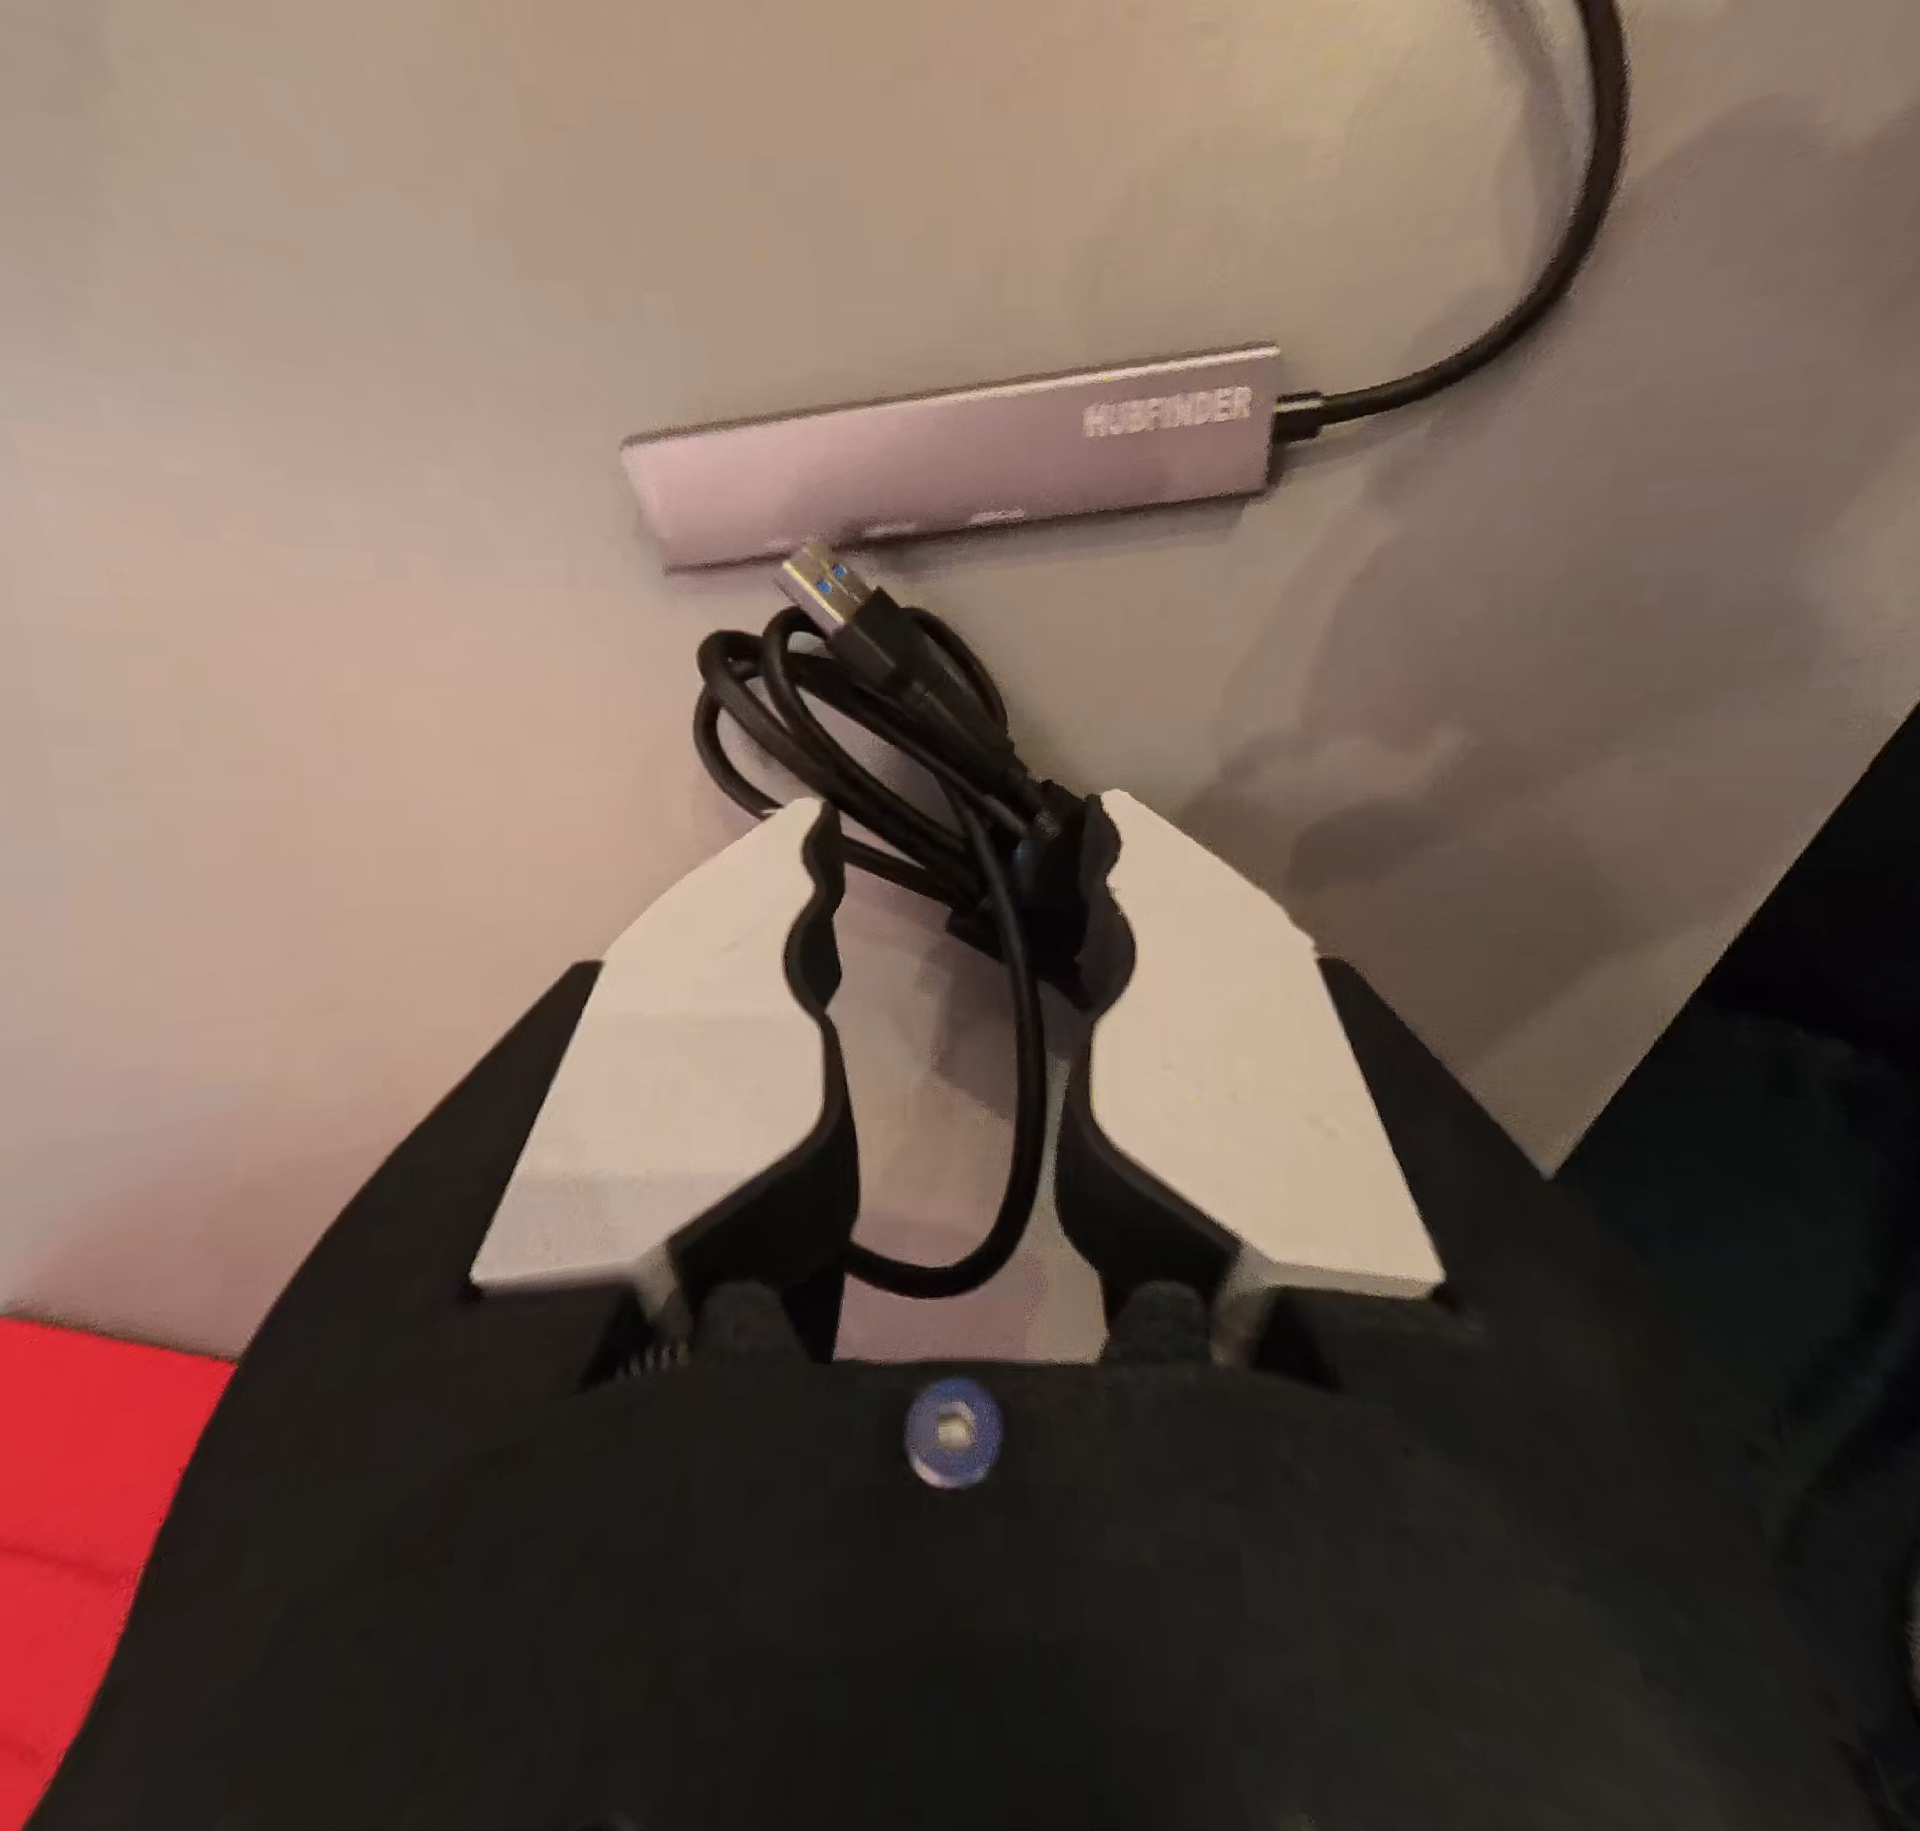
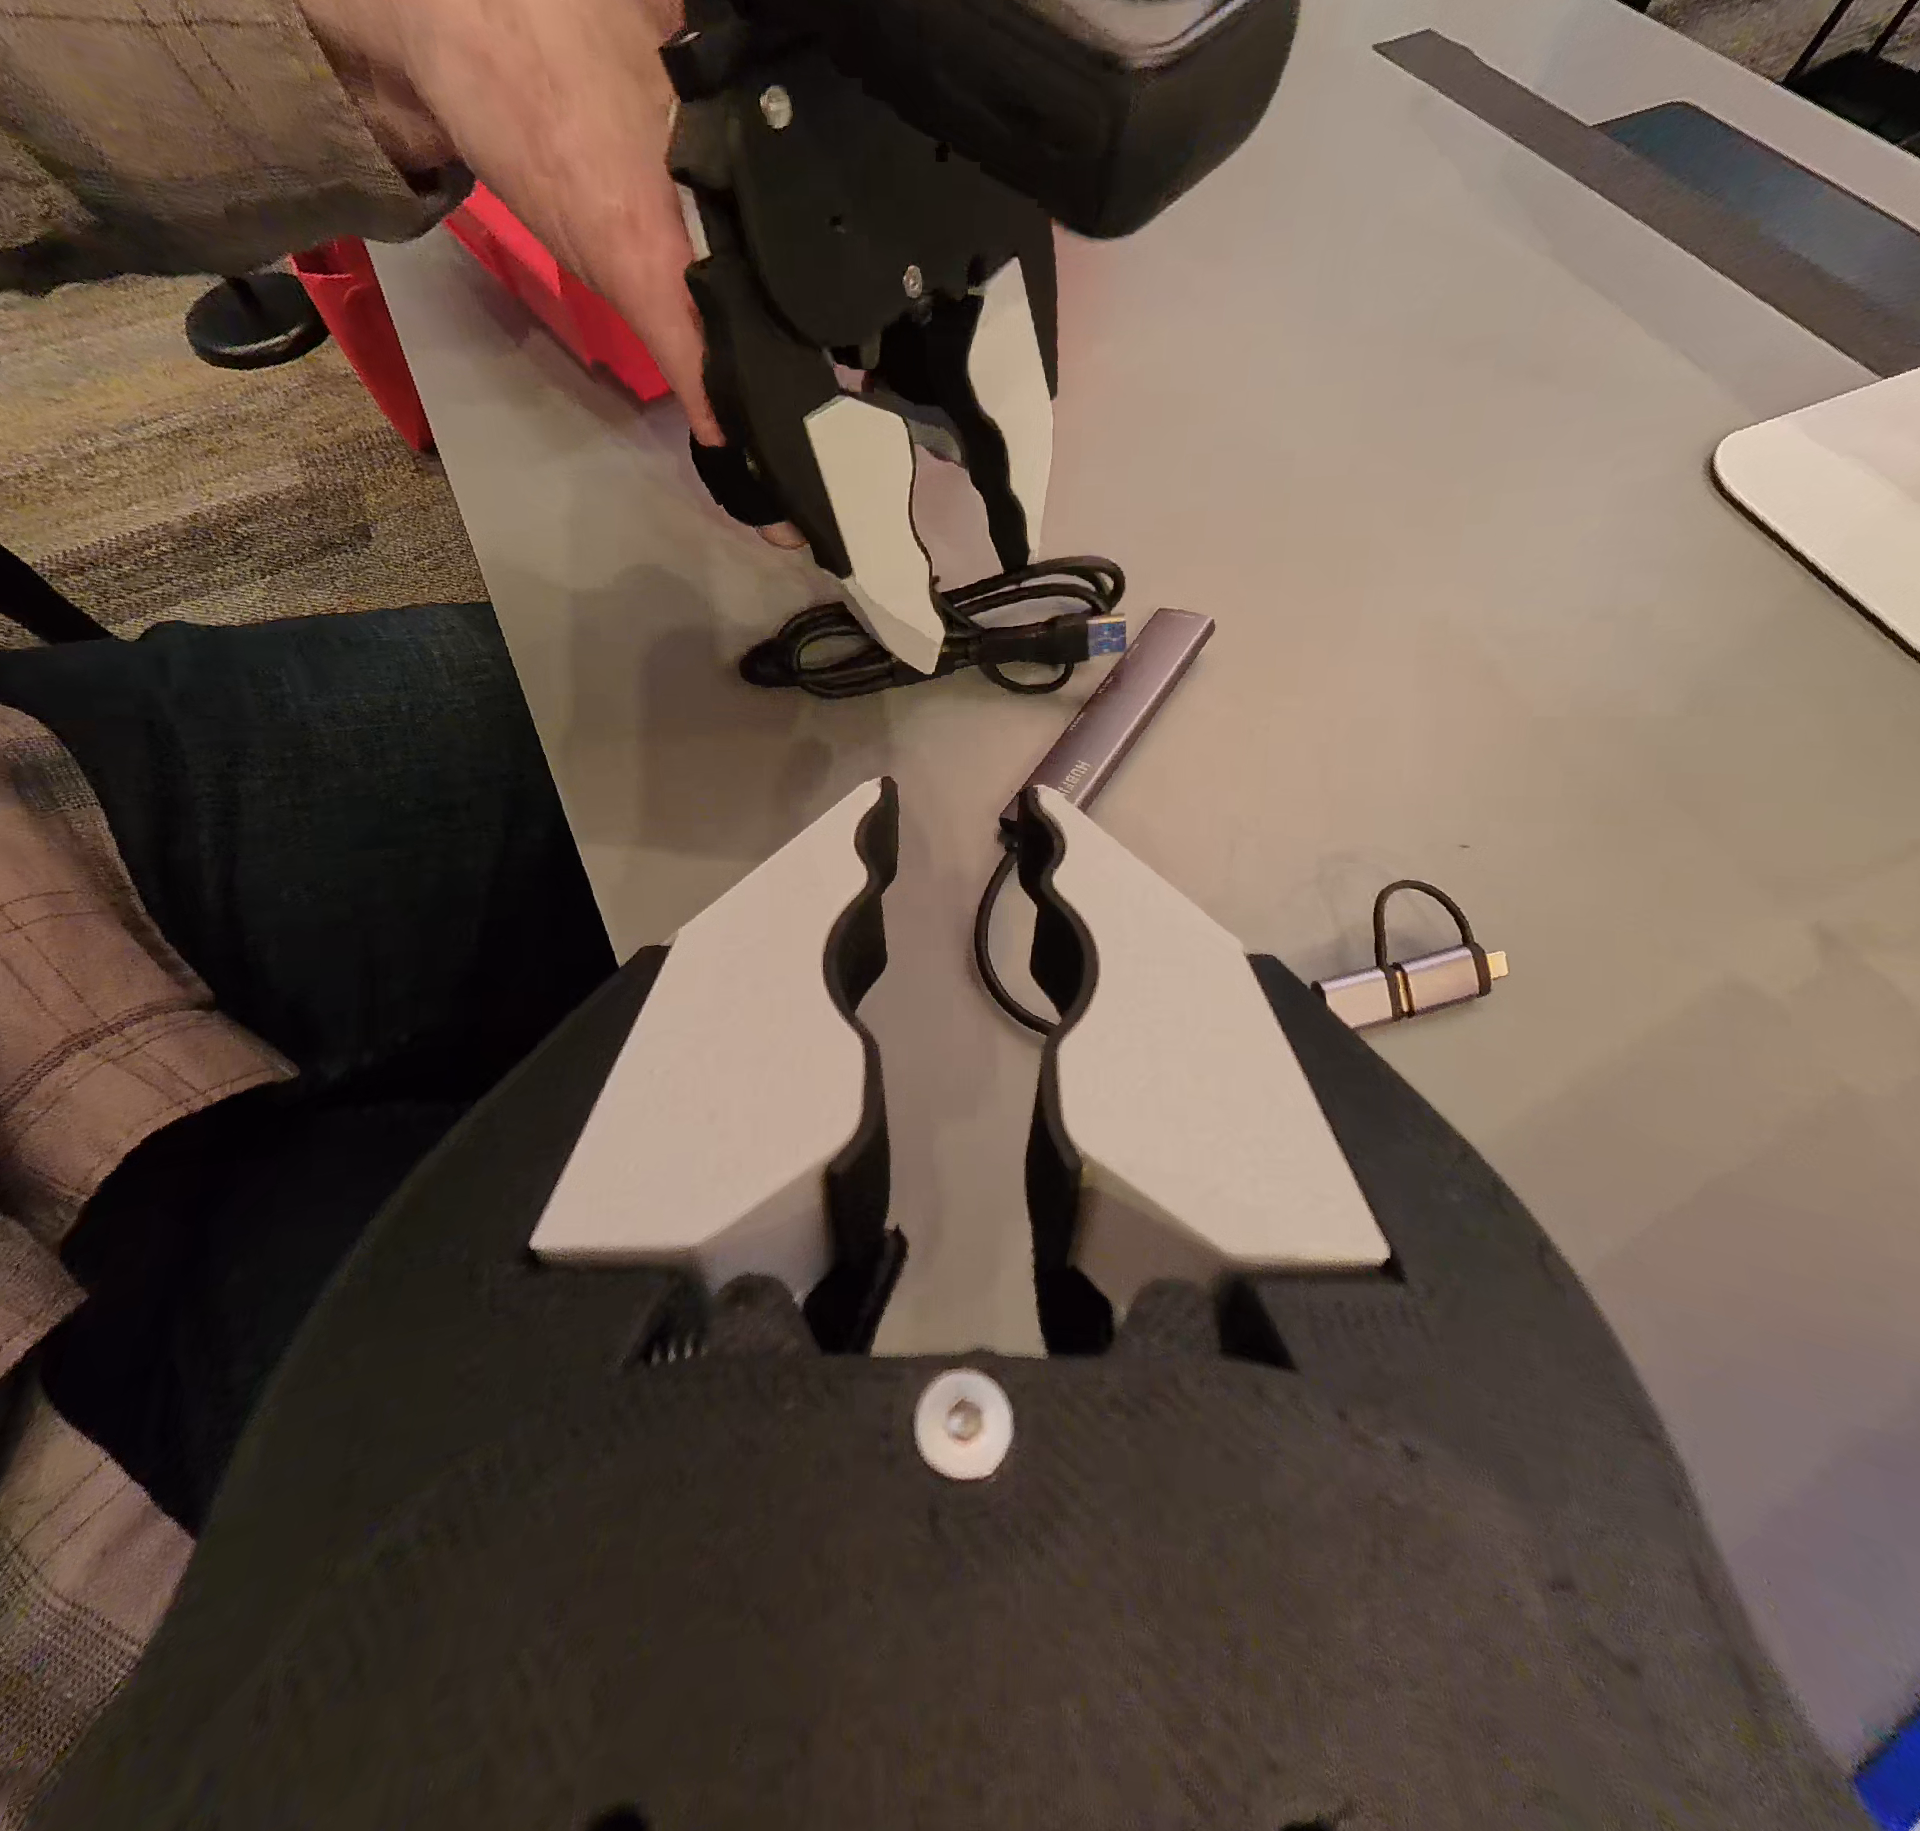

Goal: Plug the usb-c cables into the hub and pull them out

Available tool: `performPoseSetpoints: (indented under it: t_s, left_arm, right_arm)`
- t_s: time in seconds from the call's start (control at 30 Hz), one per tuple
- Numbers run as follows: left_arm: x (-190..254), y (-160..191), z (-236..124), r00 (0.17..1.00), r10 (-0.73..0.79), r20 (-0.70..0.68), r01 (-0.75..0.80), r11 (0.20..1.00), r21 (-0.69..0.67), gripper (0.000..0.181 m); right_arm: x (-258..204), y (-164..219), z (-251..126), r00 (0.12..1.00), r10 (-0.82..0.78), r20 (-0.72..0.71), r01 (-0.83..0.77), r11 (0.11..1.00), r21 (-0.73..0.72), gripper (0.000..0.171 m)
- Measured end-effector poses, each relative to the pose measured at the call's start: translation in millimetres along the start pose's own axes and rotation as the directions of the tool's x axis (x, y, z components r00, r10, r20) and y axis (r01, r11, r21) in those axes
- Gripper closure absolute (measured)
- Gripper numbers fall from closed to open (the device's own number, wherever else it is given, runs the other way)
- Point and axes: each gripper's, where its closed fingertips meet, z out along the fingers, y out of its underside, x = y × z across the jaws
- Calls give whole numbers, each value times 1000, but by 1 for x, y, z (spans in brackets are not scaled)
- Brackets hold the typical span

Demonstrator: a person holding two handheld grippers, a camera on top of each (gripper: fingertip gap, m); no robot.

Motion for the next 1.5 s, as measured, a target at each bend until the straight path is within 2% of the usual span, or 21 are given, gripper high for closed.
performPoseSetpoints:
  t_s: [0.13,0.27,0.37,0.5,0.6,0.73,0.8,0.87,0.93,1.0,1.1,1.17,1.27,1.5]
  left_arm:
    - [10,-6,-2,972,227,63,-226,974,-16,146]
    - [18,-5,-6,861,495,115,-488,869,-85,147]
    - [18,-7,-9,823,548,150,-541,837,-84,137]
    - [18,-10,-21,866,482,134,-488,873,17,127]
    - [4,-15,-39,909,381,168,-401,910,104,129]
    - [-37,-20,-62,951,139,275,-198,959,202,141]
    - [-56,-19,-62,954,-9,301,-62,972,226,144]
    - [-68,-11,-53,943,-91,320,27,980,197,144]
    - [-73,0,-40,933,-110,342,70,989,128,142]
    - [-66,6,-25,948,-136,289,118,990,79,137]
    - [-67,18,-12,946,-157,284,162,987,7,138]
    - [-63,18,-6,953,-154,260,158,987,3,148]
    - [-67,13,-5,946,-158,283,150,987,51,181]
    - [-78,-1,-29,914,-91,396,48,992,116,181]
  right_arm:
    - [0,2,1,1000,4,2,-4,1000,-4,151]
    - [0,3,1,1000,4,4,-4,1000,-4,151]
    - [1,3,0,1000,8,2,-8,1000,-1,151]
    - [2,4,0,1000,11,1,-11,1000,-2,151]
    - [2,4,0,1000,13,2,-13,1000,0,151]
    - [2,4,1,1000,12,4,-12,1000,0,151]
    - [1,2,1,1000,12,9,-12,1000,5,151]
    - [1,1,0,1000,9,7,-9,1000,6,151]
    - [1,2,-1,1000,10,4,-10,1000,5,151]
    - [3,2,-2,1000,13,-1,-13,1000,6,151]
    - [5,3,-4,1000,21,-4,-21,1000,13,151]
    - [6,4,-4,1000,24,-5,-24,1000,12,151]
    - [5,5,-3,1000,24,-2,-24,1000,14,151]
    - [9,-1,-2,999,31,-12,-31,999,25,151]
